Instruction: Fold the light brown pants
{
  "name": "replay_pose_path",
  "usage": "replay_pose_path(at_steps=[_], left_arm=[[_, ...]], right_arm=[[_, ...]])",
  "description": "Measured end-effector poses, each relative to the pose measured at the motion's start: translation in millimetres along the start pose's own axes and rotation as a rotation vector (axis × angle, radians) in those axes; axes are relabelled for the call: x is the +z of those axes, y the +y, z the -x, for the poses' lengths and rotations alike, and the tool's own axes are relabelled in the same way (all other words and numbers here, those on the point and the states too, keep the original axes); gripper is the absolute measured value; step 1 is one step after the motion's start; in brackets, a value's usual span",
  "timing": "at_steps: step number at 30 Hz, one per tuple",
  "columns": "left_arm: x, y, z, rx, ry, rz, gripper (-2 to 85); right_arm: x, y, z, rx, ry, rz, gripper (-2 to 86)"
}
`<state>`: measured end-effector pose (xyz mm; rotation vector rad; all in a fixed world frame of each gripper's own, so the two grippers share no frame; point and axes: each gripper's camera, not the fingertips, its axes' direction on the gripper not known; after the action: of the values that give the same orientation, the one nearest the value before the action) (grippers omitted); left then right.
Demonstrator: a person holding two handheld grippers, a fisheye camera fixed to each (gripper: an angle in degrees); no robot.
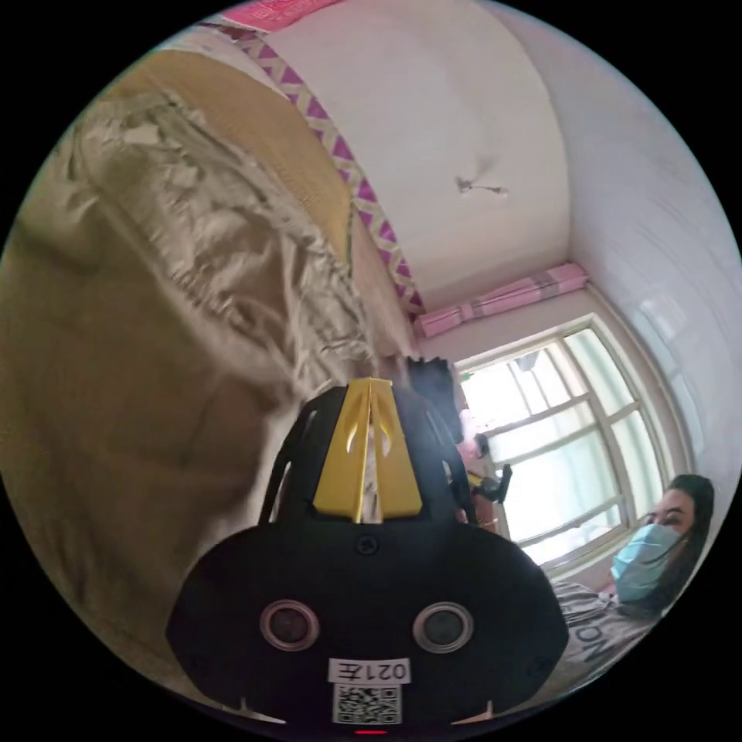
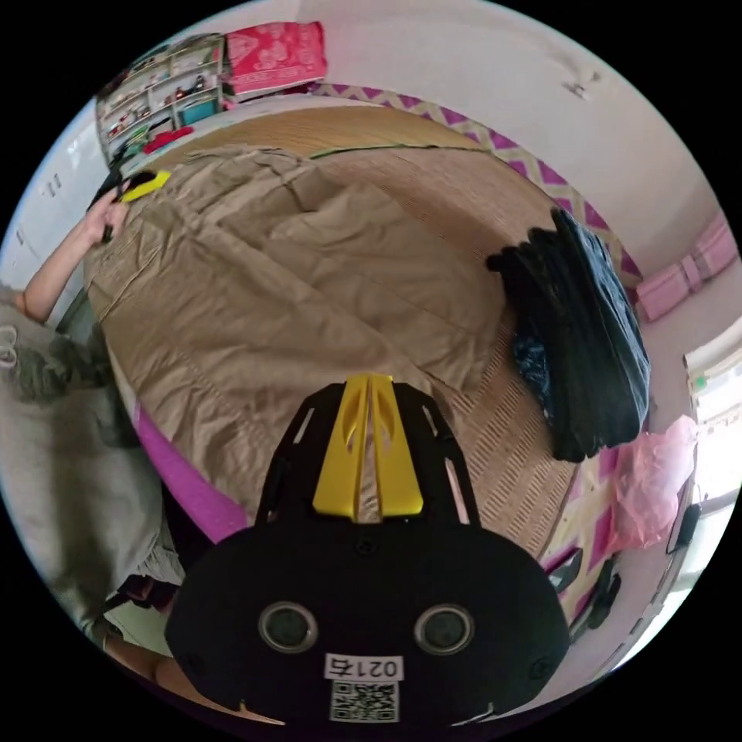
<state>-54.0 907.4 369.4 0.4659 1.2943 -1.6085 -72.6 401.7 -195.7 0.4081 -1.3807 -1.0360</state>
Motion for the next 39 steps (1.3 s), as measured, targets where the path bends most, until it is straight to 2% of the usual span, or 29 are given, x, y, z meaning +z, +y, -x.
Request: replay_pose_path(at_steps=[3,5,6,7,8,9,10,12,16,21,26,30,36,38,39], left_arm=[[40.1,-48.2,-7.5,0.043,0.144,0.099,-0.9],[77.3,-75.3,4.4,0.007,0.076,0.221,-0.9],[94.7,-86.5,18.8,-0.019,-0.013,0.266,-0.9],[102.2,-91.8,39.4,-0.060,-0.127,0.289,-0.9],[102.0,-92.1,52.5,-0.101,-0.165,0.287,-0.9],[94.7,-91.8,73.2,-0.160,-0.010,0.226,-0.9],[82.8,-93.4,84.7,-0.205,0.029,0.159,-0.9],[65.8,-100.3,84.7,-0.190,-0.036,0.054,-0.9],[63.1,-122.7,87.2,-0.197,-0.087,-0.046,-0.9],[63.7,-158.0,83.6,-0.186,-0.159,-0.075,-0.9],[36.0,-170.2,89.8,-0.221,-0.133,-0.139,-0.9],[11.8,-160.0,78.0,-0.221,-0.147,-0.175,-0.9],[4.0,-120.6,10.0,-0.073,-0.226,0.007,-0.9],[-14.7,-101.9,-17.0,-0.016,-0.148,-0.028,-0.9],[-34.1,-89.6,-37.8,0.045,-0.046,-0.102,-0.9]], right_arm=[[2.2,-1.3,56.0,-0.099,0.029,-0.028,-0.9],[24.9,-2.0,82.1,-0.119,0.015,0.041,-0.9],[32.5,-0.5,87.4,-0.127,-0.001,0.071,-0.8],[36.3,7.3,95.7,-0.110,0.022,0.038,-0.8],[37.9,16.7,100.6,-0.081,0.031,0.021,-0.8],[36.9,22.1,102.5,-0.067,0.030,0.004,-0.7],[36.5,32.8,105.9,-0.037,0.027,-0.015,-0.7],[36.2,48.5,111.6,-0.016,0.014,-0.063,-0.7],[43.1,60.5,114.0,0.032,-0.048,-0.141,-0.7],[56.4,43.8,115.3,0.032,-0.084,-0.144,-0.6],[70.7,27.4,129.1,-0.023,-0.031,-0.142,-0.7],[79.5,26.3,116.9,0.016,-0.123,-0.151,-0.7],[92.4,27.0,108.9,0.006,-0.187,-0.127,-0.7],[95.0,28.1,105.4,-0.020,-0.208,-0.074,-0.7],[95.4,27.5,104.4,-0.024,-0.215,-0.050,-0.8]])
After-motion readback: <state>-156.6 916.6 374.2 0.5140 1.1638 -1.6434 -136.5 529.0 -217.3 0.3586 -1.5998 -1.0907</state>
